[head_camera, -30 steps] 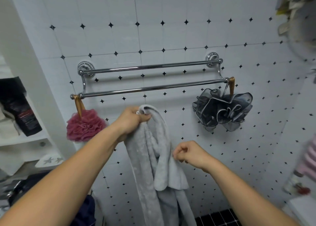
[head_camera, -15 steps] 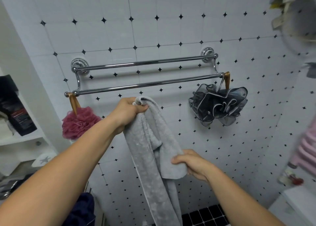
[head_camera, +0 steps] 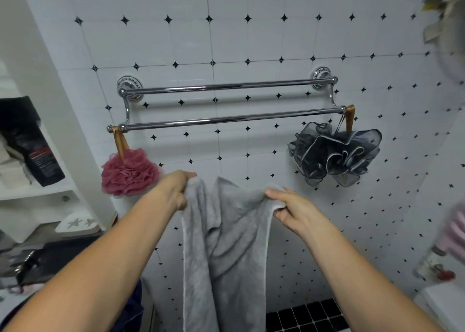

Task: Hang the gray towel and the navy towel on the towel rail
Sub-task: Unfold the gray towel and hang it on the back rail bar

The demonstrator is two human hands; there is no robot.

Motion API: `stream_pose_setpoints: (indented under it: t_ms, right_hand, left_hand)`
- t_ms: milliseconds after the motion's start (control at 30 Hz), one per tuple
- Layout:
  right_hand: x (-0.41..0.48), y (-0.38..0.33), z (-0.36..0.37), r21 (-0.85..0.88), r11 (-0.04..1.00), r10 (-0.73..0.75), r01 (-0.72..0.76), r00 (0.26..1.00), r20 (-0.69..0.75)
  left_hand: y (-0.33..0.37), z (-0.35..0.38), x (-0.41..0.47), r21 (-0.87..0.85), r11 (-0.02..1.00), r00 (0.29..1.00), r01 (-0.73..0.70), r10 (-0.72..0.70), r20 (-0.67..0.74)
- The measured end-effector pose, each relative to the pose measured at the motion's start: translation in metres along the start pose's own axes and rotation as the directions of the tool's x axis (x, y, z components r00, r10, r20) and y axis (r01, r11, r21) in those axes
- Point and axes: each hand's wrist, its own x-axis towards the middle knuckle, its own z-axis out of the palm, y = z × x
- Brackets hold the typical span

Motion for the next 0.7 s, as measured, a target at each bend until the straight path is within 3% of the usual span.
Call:
stream_pose_setpoints:
  t_ms: [100,267,367,467,567,700]
  right_hand:
    - [-0.011,0.006,0.045,-0.18,0.974,-0.125,0.14,0.988,0.092]
    - [-0.023,0.008,0.079,-0.396,0.798,-0.346,0.454,0.883,0.317]
    - [-0.026,0.003,0.073,-0.342,0.824,-0.303,0.452,0.861,0.408]
    - [-0.026,-0.001,0.065,-0.4,0.801,-0.268,0.446,0.864,0.426]
    - [-0.026,-0.006,0.06,-0.588,0.657,-0.292,0.472,0.879,0.378]
    - [-0.036,-0.009,0.065,-0.748,0.352,-0.269,0.563,0.826,0.495]
  left_hand:
    - [-0.011,0.022,-0.009,-0.131,0.991,0.994,-0.028,0.041,0.098]
    - [-0.022,0.04,-0.035,-0.237,0.972,0.944,0.008,0.071,0.322]
    - [-0.024,0.032,-0.041,-0.302,0.952,0.903,0.043,0.092,0.42]
    - [-0.022,0.024,-0.042,-0.333,0.942,0.91,0.038,0.105,0.4]
    - [-0.021,0.021,-0.043,-0.31,0.951,0.941,-0.002,0.107,0.322]
    - [-0.022,0.029,-0.049,-0.22,0.972,0.958,-0.082,0.137,0.251]
